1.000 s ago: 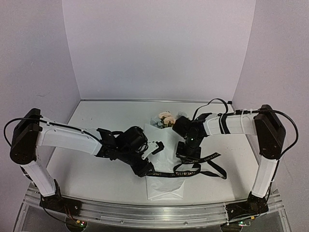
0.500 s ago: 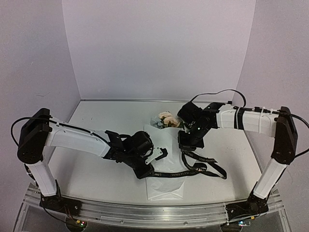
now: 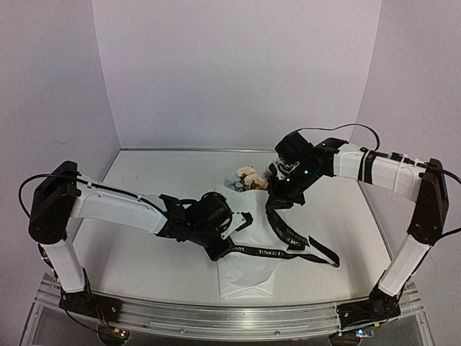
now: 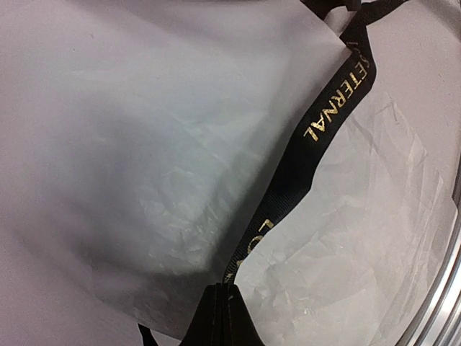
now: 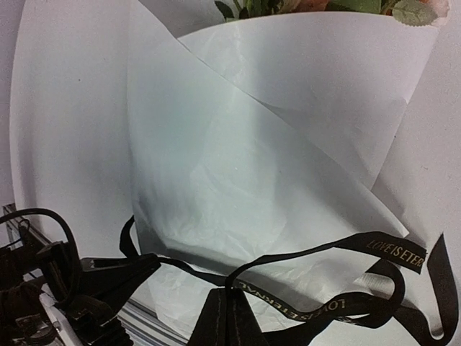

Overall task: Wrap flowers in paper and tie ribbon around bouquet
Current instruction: Cross the ribbon over the folded bouquet.

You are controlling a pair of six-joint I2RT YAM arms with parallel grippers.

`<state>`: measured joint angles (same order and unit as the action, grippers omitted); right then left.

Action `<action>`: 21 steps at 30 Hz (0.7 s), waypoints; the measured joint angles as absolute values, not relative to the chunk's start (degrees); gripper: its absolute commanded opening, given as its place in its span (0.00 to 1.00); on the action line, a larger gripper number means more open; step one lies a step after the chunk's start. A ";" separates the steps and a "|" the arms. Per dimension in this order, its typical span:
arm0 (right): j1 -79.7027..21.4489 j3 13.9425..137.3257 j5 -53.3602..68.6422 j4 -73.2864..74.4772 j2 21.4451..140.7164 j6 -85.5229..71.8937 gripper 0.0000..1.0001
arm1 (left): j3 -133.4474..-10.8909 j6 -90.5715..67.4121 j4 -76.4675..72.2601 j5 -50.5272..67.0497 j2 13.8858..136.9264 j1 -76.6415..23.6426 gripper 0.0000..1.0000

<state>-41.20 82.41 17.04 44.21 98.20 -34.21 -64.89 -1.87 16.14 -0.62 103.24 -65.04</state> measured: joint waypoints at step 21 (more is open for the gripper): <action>-39.42 76.88 49.30 5.78 101.71 -59.72 0.00 | -62.85 -9.10 1.56 21.87 103.61 -48.91 0.00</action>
<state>-39.42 76.88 49.30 5.78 101.71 -59.72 -62.85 -9.10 1.56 21.87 103.61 -48.91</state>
